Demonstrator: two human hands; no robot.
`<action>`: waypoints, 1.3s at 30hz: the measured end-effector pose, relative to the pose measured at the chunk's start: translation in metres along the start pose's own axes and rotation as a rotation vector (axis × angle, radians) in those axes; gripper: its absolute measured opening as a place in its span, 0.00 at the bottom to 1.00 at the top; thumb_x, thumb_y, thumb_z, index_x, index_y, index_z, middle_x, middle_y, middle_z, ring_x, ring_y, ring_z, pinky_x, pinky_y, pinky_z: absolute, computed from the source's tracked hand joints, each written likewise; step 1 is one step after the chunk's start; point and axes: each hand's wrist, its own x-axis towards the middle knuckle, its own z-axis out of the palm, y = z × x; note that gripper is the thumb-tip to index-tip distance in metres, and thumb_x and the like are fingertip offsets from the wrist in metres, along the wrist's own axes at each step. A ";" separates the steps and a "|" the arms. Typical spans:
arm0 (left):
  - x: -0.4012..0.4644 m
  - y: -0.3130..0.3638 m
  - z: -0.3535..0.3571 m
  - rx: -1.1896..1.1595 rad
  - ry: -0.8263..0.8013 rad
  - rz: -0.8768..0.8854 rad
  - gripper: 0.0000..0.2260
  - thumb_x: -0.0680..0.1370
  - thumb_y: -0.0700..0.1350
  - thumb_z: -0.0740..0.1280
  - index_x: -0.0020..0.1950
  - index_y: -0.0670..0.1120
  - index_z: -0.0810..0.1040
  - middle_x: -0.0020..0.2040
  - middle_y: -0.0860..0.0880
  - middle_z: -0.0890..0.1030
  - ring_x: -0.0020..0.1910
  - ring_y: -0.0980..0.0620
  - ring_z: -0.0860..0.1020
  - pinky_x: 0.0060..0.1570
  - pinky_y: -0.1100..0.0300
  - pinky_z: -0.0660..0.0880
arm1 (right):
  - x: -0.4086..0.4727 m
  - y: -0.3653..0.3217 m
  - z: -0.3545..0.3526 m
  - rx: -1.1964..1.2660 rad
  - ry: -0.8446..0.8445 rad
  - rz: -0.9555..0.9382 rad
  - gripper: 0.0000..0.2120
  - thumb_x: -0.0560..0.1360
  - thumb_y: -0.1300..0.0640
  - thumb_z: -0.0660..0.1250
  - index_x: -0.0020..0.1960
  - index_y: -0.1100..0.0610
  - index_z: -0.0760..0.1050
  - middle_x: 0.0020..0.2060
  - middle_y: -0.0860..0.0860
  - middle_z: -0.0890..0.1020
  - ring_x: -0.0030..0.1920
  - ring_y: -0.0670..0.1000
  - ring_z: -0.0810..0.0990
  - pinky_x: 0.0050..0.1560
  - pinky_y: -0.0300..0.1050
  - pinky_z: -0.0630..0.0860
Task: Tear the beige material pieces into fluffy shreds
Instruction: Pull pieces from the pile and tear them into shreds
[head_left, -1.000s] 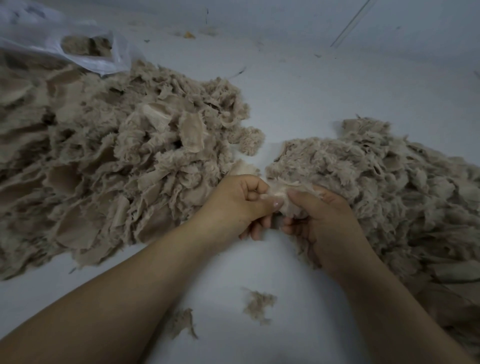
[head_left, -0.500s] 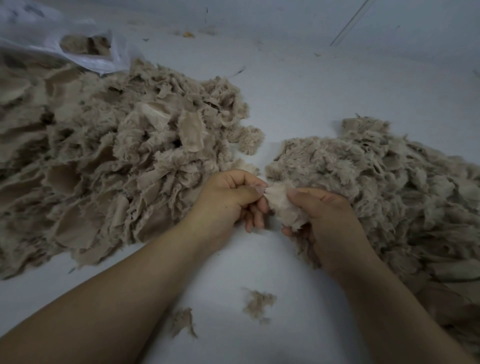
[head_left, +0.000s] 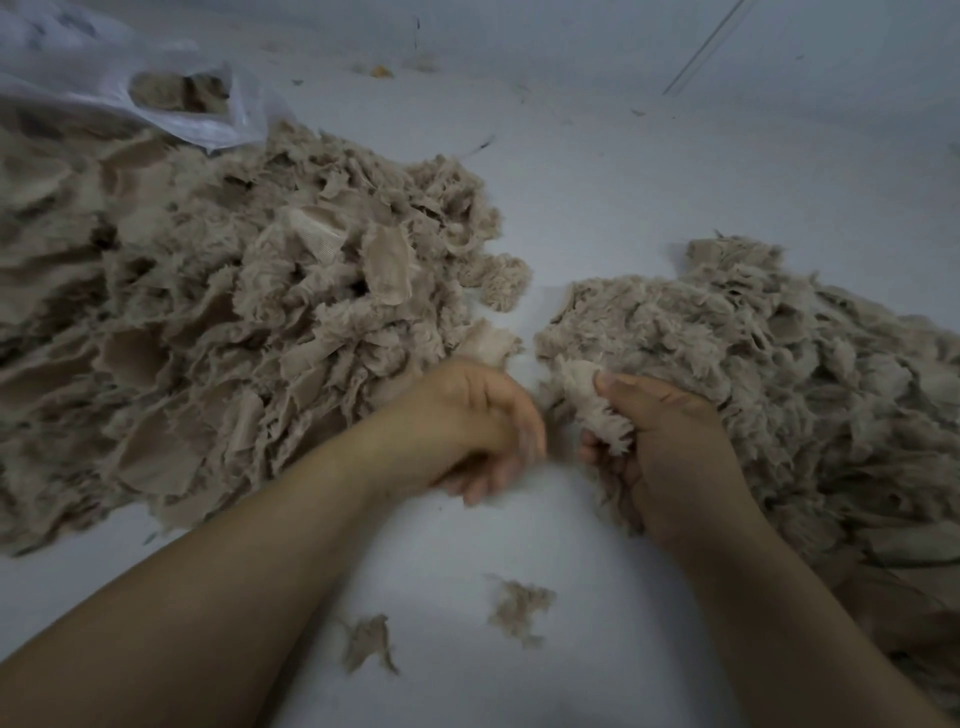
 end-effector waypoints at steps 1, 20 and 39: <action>-0.002 0.004 -0.002 0.200 -0.201 -0.042 0.05 0.73 0.36 0.68 0.45 0.38 0.83 0.30 0.42 0.81 0.21 0.48 0.74 0.21 0.63 0.70 | -0.001 0.000 0.000 -0.041 -0.016 -0.015 0.14 0.78 0.60 0.68 0.34 0.57 0.84 0.27 0.52 0.80 0.25 0.48 0.78 0.25 0.39 0.75; 0.027 0.005 0.013 -0.655 0.551 0.276 0.09 0.81 0.35 0.60 0.61 0.38 0.71 0.58 0.41 0.80 0.50 0.45 0.84 0.39 0.56 0.81 | 0.003 0.000 0.004 -0.048 0.021 -0.019 0.17 0.82 0.54 0.63 0.40 0.64 0.80 0.26 0.52 0.75 0.22 0.46 0.69 0.21 0.36 0.67; 0.030 -0.012 0.039 0.114 0.452 0.280 0.06 0.75 0.27 0.66 0.39 0.34 0.77 0.48 0.38 0.83 0.46 0.47 0.82 0.49 0.58 0.77 | 0.009 -0.001 0.003 -0.115 -0.028 0.068 0.17 0.84 0.57 0.59 0.40 0.61 0.77 0.24 0.50 0.75 0.21 0.45 0.67 0.19 0.36 0.64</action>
